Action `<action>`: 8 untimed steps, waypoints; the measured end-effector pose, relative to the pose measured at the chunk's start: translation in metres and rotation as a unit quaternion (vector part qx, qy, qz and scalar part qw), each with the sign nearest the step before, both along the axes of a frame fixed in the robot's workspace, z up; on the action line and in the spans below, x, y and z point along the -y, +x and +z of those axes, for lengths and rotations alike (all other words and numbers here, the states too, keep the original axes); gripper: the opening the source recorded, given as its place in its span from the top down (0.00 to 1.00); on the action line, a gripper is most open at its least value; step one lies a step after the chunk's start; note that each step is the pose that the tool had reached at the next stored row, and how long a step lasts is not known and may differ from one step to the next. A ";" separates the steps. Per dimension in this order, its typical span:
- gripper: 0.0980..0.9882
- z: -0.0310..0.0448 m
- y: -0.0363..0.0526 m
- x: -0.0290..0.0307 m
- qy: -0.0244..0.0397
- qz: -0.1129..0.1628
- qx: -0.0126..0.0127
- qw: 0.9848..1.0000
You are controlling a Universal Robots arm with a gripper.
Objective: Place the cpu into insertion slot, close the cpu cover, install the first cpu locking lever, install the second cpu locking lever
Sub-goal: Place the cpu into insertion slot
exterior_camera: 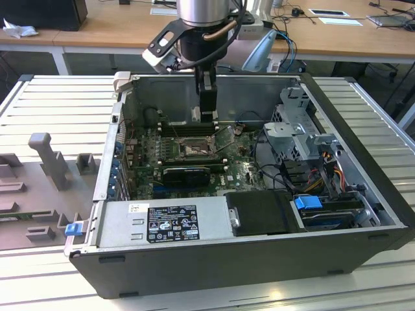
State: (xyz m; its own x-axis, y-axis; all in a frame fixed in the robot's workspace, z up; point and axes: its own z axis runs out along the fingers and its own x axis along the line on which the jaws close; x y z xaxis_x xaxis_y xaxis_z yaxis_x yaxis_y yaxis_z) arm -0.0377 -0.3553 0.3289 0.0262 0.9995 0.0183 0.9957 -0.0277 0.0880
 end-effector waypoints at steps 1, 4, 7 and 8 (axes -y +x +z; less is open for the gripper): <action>0.52 -0.0016 0.0000 0.0000 0.000 0.000 0.000 1.000; 0.52 -0.0068 0.0000 0.0000 0.000 0.000 0.000 1.000; 0.52 -0.0096 0.0001 -0.0002 0.000 0.000 0.000 1.000; 0.52 -0.0102 0.0001 -0.0003 0.000 0.000 0.000 1.000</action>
State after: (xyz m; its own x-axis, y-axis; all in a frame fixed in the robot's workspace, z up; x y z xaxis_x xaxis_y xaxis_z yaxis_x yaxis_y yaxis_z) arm -0.0376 -0.3550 0.3187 0.0261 0.9995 0.0182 0.9957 -0.0276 0.0880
